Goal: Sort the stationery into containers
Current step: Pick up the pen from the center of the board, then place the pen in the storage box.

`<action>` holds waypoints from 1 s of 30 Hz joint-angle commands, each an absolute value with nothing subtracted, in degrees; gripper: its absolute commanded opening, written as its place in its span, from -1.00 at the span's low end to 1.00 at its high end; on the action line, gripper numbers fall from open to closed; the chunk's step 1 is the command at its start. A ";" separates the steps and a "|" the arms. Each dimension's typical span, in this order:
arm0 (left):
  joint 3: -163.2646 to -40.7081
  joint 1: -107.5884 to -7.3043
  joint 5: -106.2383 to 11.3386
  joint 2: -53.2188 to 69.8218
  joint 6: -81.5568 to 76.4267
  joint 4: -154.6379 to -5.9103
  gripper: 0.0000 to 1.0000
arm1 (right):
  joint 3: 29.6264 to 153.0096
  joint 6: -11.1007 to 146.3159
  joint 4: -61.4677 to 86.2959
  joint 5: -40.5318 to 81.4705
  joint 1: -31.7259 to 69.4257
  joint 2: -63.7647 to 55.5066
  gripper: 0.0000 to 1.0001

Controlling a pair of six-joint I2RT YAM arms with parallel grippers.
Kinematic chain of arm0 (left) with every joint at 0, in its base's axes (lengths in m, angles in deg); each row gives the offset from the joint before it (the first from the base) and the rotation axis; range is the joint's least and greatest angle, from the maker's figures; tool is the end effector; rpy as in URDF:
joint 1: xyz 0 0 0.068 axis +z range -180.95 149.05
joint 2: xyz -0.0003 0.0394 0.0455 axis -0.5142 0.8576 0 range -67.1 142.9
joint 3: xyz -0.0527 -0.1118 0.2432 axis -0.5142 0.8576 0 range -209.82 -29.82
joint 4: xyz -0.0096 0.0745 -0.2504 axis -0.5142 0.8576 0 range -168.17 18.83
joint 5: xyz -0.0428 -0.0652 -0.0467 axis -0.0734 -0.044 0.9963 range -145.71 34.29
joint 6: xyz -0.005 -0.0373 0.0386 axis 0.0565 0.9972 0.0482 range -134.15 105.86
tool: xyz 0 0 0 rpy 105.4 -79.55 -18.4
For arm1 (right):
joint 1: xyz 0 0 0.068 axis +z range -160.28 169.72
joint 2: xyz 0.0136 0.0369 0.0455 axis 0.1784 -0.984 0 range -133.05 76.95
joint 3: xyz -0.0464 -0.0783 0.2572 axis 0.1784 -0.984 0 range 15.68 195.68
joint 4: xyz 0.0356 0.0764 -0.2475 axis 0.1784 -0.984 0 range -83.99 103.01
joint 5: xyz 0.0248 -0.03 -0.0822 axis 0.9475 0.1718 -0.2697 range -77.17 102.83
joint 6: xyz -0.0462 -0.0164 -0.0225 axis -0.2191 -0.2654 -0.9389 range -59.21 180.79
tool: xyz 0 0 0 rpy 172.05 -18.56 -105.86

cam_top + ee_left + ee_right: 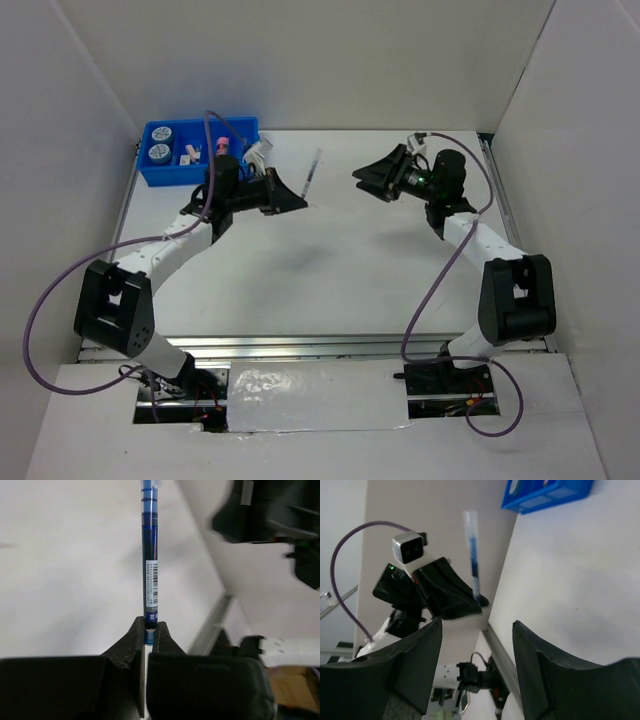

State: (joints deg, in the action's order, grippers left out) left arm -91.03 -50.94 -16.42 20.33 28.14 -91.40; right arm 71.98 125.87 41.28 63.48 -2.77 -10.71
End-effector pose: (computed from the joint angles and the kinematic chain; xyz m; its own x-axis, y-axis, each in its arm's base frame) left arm 0.3245 -0.1420 0.3001 -0.7245 -0.2904 -0.6251 0.4827 0.4337 -0.7609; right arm 0.3395 0.0725 0.2958 -0.7920 0.4756 -0.3829 -0.3090 0.2287 0.9232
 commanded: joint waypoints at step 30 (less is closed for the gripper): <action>-156.20 -33.23 -49.65 69.74 -1.75 -56.64 -0.83 | 76.50 103.33 22.59 68.20 -17.66 -7.95 0.26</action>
State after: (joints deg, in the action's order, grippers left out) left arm -153.89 -33.23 -51.00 68.97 -0.67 -55.17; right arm 75.06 104.39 22.24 67.13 -17.76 -8.96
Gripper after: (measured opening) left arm 0.084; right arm 0.631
